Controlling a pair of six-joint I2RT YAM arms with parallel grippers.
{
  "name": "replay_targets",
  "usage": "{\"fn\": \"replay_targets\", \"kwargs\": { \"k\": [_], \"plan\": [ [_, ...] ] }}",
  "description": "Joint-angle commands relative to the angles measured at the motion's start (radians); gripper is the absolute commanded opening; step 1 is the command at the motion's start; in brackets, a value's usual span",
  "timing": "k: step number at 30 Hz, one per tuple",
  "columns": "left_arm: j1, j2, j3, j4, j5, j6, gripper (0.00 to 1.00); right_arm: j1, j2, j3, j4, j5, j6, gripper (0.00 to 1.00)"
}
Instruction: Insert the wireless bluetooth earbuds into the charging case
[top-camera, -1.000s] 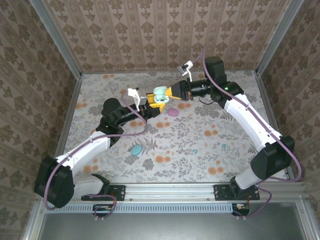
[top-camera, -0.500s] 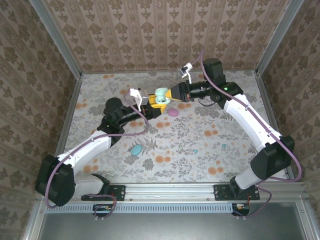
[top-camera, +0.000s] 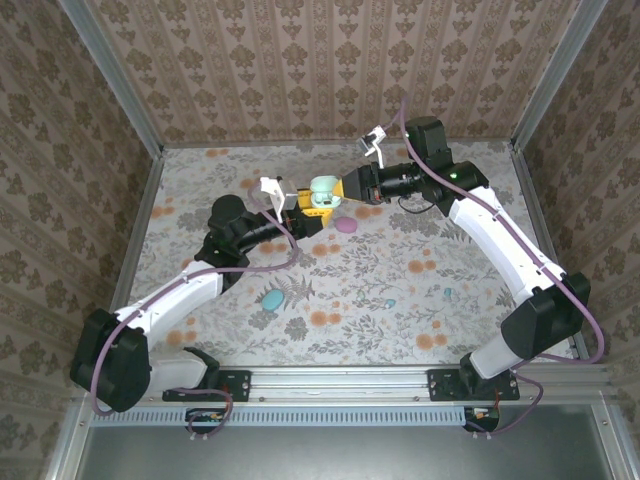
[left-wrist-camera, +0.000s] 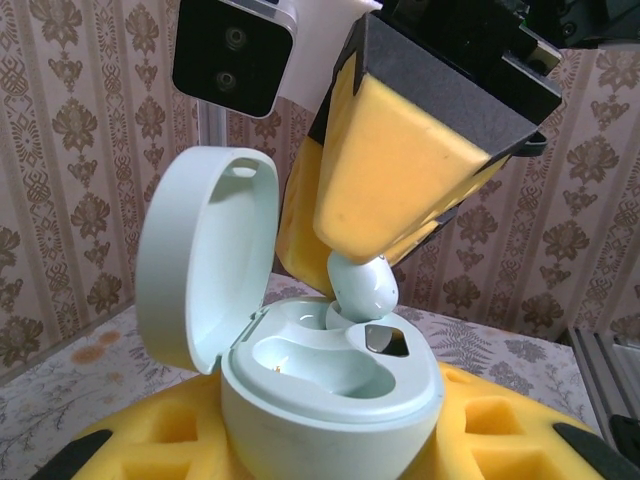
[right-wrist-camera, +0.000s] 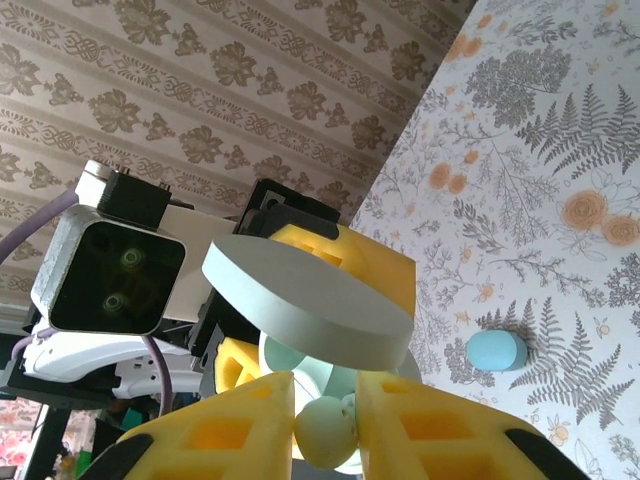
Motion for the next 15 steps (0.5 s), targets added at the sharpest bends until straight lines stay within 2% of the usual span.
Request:
{"fn": "replay_targets", "kwargs": {
  "k": [1, 8, 11, 15],
  "plan": [
    [-0.005, -0.01, 0.04, 0.081, 0.01, -0.013, 0.34, 0.005, 0.006, 0.021, -0.061, 0.05, -0.006, 0.27],
    [-0.006, -0.005, 0.043, 0.08, 0.01, -0.016, 0.34, 0.012, 0.001, 0.039, -0.067, 0.126, 0.019, 0.32],
    [-0.006, -0.004, 0.044, 0.079, 0.006, -0.014, 0.34, 0.013, -0.005, 0.046, -0.072, 0.137, 0.021, 0.38],
    [-0.007, -0.001, 0.044, 0.073, 0.004, -0.01, 0.34, 0.014, -0.012, 0.047, -0.072, 0.136, 0.03, 0.38]
  ]
}}
